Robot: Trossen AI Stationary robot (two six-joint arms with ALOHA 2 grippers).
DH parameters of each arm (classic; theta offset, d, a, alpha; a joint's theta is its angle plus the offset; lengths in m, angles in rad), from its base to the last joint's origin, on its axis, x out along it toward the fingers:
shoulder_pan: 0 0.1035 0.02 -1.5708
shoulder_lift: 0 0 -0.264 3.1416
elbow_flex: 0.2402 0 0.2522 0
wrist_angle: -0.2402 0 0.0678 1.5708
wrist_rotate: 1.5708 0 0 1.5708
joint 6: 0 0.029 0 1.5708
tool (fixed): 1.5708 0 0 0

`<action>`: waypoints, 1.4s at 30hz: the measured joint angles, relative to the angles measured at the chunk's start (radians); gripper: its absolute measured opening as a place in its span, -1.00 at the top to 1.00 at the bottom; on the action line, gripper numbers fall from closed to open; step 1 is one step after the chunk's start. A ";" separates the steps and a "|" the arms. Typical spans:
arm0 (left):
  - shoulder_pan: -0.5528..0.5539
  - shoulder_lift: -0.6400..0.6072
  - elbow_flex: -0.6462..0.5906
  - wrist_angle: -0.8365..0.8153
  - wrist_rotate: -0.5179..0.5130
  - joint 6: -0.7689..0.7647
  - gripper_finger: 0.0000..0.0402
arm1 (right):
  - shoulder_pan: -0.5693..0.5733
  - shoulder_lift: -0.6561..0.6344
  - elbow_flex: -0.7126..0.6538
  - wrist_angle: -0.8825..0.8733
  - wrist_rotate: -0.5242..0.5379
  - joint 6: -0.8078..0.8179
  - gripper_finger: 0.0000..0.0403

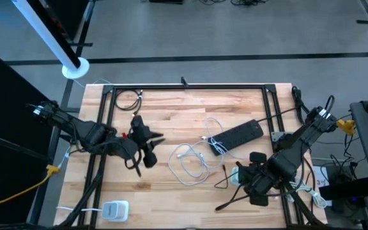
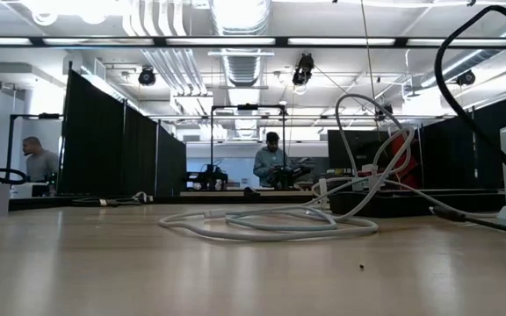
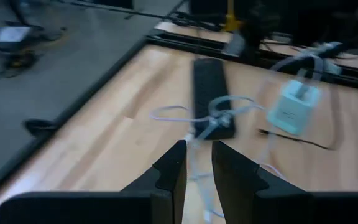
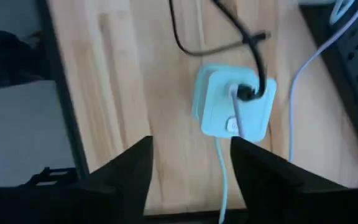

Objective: Plug in charger cables
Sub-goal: Insert the top left black charger cable into the purple charger adapter

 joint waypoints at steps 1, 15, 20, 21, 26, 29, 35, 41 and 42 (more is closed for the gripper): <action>0.032 -0.006 0.000 -0.017 0.018 0.002 0.68 | -0.012 -0.002 0.019 0.000 0.045 -0.005 -0.08; 0.711 0.103 0.000 -0.616 0.642 -0.114 0.68 | -0.355 -0.005 0.166 0.180 0.336 -0.552 -0.12; 0.759 0.190 0.000 -0.881 0.730 -0.165 0.68 | -0.524 -0.004 0.165 0.287 0.287 -0.848 -0.11; 0.754 0.202 0.000 -0.913 0.732 -0.171 0.68 | -0.562 -0.003 0.165 0.304 0.253 -0.895 -0.11; 0.745 0.228 -0.038 -0.904 0.757 -0.183 0.67 | -0.753 -0.002 0.160 0.357 0.017 -1.056 -0.17; 0.751 0.242 -0.081 -0.894 0.816 -0.193 0.60 | -0.846 0.000 0.155 0.365 -0.088 -1.116 -0.23; 0.775 0.266 -0.214 -0.873 0.871 -0.249 0.27 | -0.937 0.003 0.139 0.375 -0.170 -1.203 -0.34; 0.832 0.272 -0.352 -0.727 0.988 -0.274 -0.18 | -0.953 0.004 0.119 0.380 -0.190 -1.259 -0.41; 0.839 0.270 -0.373 -0.713 0.993 -0.288 -0.25 | -0.953 0.004 0.116 0.380 -0.192 -1.263 -0.41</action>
